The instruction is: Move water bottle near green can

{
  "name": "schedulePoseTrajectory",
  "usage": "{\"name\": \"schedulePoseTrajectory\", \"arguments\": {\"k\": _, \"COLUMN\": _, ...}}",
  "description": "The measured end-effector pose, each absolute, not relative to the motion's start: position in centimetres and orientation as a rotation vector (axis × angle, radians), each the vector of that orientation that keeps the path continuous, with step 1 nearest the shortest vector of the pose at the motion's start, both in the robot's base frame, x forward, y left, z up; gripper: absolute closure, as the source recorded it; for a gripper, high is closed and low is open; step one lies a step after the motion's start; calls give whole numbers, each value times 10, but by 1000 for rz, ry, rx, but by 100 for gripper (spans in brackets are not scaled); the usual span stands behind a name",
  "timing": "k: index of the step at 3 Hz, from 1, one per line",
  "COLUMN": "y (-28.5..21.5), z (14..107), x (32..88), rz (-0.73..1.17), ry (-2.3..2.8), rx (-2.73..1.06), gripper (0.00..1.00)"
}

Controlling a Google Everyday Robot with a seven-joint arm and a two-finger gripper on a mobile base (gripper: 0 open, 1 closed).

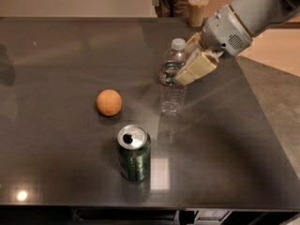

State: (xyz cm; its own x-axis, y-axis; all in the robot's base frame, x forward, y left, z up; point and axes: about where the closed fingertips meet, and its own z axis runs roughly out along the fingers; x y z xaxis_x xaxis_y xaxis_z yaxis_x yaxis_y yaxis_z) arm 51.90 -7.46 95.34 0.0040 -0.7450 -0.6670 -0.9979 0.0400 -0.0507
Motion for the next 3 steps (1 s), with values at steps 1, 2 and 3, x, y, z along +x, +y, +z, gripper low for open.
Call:
{"name": "schedulePoseTrajectory", "arguments": {"k": 1, "y": -75, "z": 955, "x": 490, "rz": 687, "ry": 1713, "rx": -1823, "gripper": 100}}
{"name": "schedulePoseTrajectory", "arguments": {"k": 2, "y": -74, "z": 956, "x": 457, "rz": 749, "ry": 1594, "rx": -1909, "gripper": 100}}
{"name": "schedulePoseTrajectory", "arguments": {"k": 3, "y": -71, "z": 953, "x": 427, "rz": 775, "ry": 1486, "rx": -1995, "gripper": 100}}
